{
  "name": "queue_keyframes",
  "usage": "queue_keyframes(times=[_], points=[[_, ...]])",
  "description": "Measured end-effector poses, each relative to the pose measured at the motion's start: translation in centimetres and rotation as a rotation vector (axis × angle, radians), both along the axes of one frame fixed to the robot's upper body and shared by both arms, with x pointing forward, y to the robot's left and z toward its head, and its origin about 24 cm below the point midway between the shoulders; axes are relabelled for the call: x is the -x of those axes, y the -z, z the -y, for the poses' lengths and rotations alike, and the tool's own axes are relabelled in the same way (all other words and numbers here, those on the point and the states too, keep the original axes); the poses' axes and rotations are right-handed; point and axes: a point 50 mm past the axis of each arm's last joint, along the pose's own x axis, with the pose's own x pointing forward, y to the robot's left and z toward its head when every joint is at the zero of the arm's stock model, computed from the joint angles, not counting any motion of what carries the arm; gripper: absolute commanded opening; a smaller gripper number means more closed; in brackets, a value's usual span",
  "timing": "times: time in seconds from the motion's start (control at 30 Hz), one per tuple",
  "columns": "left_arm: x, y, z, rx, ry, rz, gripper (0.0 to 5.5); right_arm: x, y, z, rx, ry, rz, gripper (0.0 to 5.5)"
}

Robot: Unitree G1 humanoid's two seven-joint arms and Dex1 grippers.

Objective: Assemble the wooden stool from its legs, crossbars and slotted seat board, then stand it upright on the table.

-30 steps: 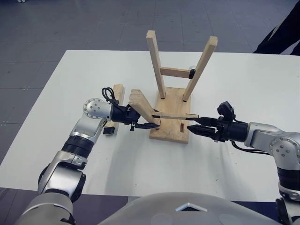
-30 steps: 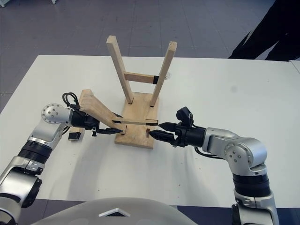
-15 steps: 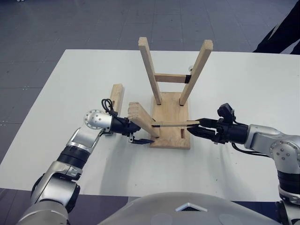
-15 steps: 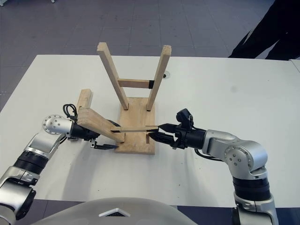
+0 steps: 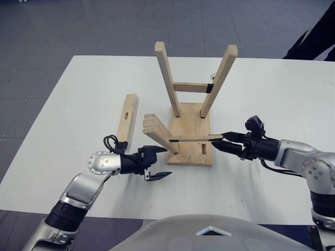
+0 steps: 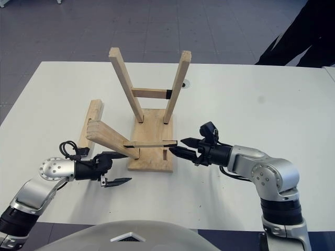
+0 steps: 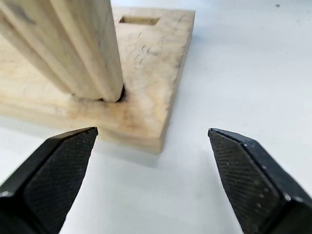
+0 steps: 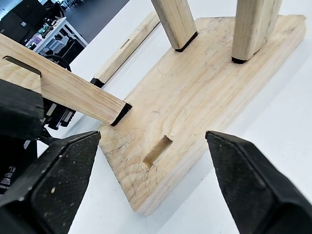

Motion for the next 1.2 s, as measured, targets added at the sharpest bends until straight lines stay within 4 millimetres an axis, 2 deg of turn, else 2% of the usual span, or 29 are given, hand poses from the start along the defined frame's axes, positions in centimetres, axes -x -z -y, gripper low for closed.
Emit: queue_keyframes(times=[0.27,0.43,0.53,0.63,0.73,0.8,0.83,0.93,1.07,1.13,1.2], points=[[-1.3,1.4,2.0,0.079,-0.199,0.095,4.20,-0.1,0.0,-0.1,0.002,-0.010,0.001,3.99],[-4.0,1.8,2.5,0.082,-0.273,0.151,4.20,-0.3,0.3,0.0,0.014,-0.001,-0.003,3.99],[-4.8,1.6,2.7,0.096,-0.288,0.174,4.20,-0.4,0.3,0.1,0.020,0.007,0.006,3.99],[-4.4,1.1,2.6,0.156,-0.310,0.158,4.20,-0.4,0.4,0.1,0.021,0.015,0.012,3.99],[-2.1,-0.8,0.4,0.339,-0.412,0.046,4.07,-0.2,0.5,0.0,0.016,0.020,0.011,3.99],[-1.4,-3.2,-2.0,0.466,-0.506,0.020,3.75,-0.1,0.7,-0.1,0.010,0.027,0.011,3.99],[-1.3,-5.2,-3.4,0.525,-0.536,0.044,3.60,0.0,0.8,-0.2,0.005,0.032,0.009,3.99],[-1.9,-10.5,-4.8,0.684,-0.562,0.119,3.13,0.4,1.1,-0.4,-0.001,0.041,0.002,3.99],[-4.6,-19.9,-4.0,0.949,-0.534,0.257,2.50,0.4,1.1,-0.6,-0.007,0.047,0.008,3.99],[-5.5,-22.9,-2.8,1.063,-0.520,0.247,2.43,0.3,1.1,-0.7,-0.014,0.055,0.019,3.99],[-6.5,-23.9,-0.9,1.120,-0.497,0.163,2.43,0.2,1.1,-0.9,-0.013,0.056,0.024,3.99]])
